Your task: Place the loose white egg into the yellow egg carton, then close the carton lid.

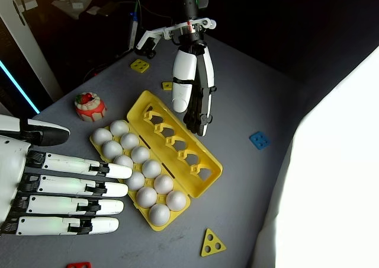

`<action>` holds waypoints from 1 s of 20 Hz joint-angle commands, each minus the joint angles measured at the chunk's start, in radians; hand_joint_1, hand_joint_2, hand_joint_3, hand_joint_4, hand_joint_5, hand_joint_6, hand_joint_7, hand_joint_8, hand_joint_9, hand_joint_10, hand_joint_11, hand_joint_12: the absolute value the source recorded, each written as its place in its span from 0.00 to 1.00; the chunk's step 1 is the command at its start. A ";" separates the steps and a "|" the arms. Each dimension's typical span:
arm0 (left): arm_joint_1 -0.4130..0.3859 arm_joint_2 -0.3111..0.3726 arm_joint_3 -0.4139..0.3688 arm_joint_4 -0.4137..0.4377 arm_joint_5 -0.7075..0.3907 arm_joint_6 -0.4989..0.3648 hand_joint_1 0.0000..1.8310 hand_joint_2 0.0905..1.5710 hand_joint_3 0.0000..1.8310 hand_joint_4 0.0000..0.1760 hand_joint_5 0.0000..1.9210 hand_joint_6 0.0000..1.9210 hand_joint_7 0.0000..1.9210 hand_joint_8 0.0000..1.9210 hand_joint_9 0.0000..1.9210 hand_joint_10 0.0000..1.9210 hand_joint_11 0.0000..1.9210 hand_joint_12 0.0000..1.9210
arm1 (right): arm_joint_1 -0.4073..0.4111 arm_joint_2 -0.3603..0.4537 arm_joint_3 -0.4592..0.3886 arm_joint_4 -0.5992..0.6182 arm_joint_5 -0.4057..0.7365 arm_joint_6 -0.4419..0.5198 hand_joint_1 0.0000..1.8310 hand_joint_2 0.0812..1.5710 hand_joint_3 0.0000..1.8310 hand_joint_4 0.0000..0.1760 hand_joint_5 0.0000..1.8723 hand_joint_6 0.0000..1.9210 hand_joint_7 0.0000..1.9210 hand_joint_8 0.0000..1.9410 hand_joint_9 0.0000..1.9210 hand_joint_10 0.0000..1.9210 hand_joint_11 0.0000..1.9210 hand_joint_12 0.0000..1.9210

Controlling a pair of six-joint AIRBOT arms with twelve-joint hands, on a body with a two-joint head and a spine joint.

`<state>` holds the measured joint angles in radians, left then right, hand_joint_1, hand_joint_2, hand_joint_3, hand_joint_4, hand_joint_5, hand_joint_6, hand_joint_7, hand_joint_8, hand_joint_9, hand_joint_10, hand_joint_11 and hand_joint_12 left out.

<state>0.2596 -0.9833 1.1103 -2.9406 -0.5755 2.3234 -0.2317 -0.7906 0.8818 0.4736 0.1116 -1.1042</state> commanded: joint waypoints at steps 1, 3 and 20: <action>-0.020 -0.008 -0.002 -0.006 0.064 0.004 0.33 0.79 0.00 0.00 0.13 0.00 0.15 0.00 0.16 0.00 0.00 0.43 | 0.017 0.007 -0.003 -0.001 0.103 0.001 0.30 0.70 0.01 0.00 0.07 0.00 0.07 0.00 0.04 0.05 0.00 0.19; -0.033 -0.008 -0.008 -0.006 0.054 0.031 0.33 0.79 0.00 0.00 0.13 0.00 0.15 0.00 0.16 0.00 0.00 0.43 | 0.017 0.007 -0.003 -0.001 0.103 0.001 0.29 0.72 0.00 0.00 0.05 0.00 0.06 0.00 0.03 0.04 0.00 0.06; 0.105 -0.021 0.091 -0.052 0.077 0.076 0.33 0.79 0.00 0.00 0.13 0.00 0.16 0.00 0.16 0.00 0.00 0.43 | 0.018 0.007 -0.004 -0.001 0.105 0.001 0.28 0.73 0.00 0.00 0.04 0.00 0.06 0.00 0.04 0.04 0.00 0.06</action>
<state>0.3717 -1.0008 1.2015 -2.9707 -0.5770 2.4062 -0.2317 -0.7902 0.8806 0.4736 0.1127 -1.1042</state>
